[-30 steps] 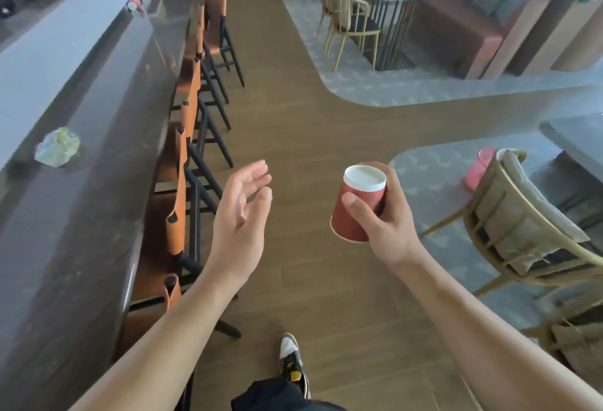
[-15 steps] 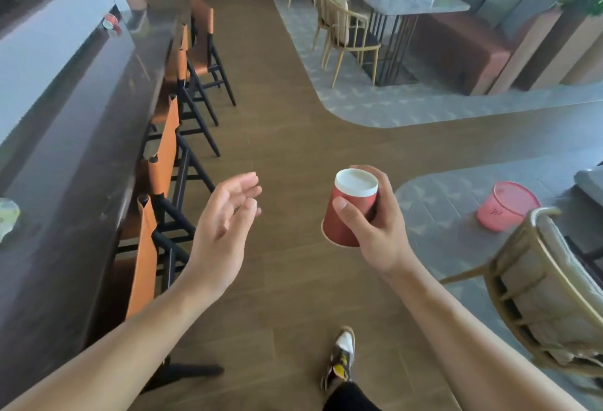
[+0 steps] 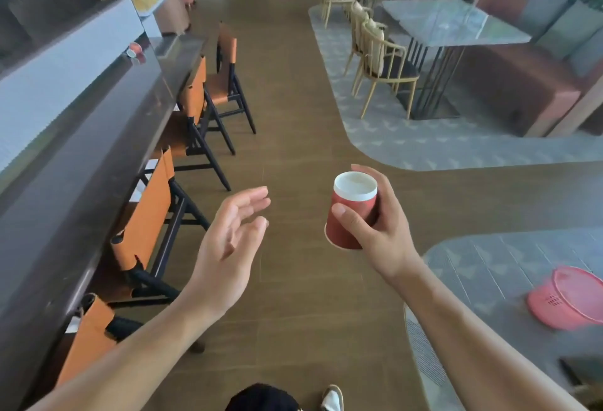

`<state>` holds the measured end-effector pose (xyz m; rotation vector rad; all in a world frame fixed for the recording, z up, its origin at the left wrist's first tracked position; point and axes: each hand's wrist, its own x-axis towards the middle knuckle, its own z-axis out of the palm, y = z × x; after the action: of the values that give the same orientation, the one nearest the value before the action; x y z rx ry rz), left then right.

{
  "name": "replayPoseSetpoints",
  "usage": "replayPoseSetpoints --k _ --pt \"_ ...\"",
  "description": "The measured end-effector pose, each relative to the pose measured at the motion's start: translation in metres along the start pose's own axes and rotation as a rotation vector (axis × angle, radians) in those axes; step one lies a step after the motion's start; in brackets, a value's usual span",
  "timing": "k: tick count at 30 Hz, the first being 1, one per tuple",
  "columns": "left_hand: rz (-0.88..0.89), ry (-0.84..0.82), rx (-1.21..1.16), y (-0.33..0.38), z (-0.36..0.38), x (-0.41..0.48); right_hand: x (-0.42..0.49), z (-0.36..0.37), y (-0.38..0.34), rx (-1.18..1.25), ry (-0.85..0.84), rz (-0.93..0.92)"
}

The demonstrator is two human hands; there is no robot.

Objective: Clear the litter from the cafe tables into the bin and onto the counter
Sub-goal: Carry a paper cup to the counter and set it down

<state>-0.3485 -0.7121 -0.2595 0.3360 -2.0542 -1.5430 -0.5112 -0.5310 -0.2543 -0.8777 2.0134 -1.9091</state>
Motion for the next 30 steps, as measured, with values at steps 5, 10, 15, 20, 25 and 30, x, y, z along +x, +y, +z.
replayPoseSetpoints --k 5,10,15,20,25,30 --pt "0.003 0.012 0.021 -0.020 0.010 0.082 0.089 -0.014 0.022 0.012 -0.037 0.008" --pt "0.012 0.045 0.008 -0.052 0.008 0.176 0.186 -0.015 0.054 0.002 -0.044 0.014" --pt "0.014 0.087 0.004 -0.095 -0.003 0.285 0.300 -0.001 0.086 0.000 -0.037 0.005" --pt "0.006 0.129 -0.029 -0.128 -0.021 0.402 0.425 0.018 0.103 -0.004 -0.027 0.002" --pt "0.009 0.122 -0.026 -0.151 -0.032 0.511 0.533 0.030 0.118 -0.008 -0.007 -0.017" --pt "0.011 0.127 -0.031 -0.177 -0.031 0.609 0.630 0.028 0.147 -0.006 0.011 -0.008"
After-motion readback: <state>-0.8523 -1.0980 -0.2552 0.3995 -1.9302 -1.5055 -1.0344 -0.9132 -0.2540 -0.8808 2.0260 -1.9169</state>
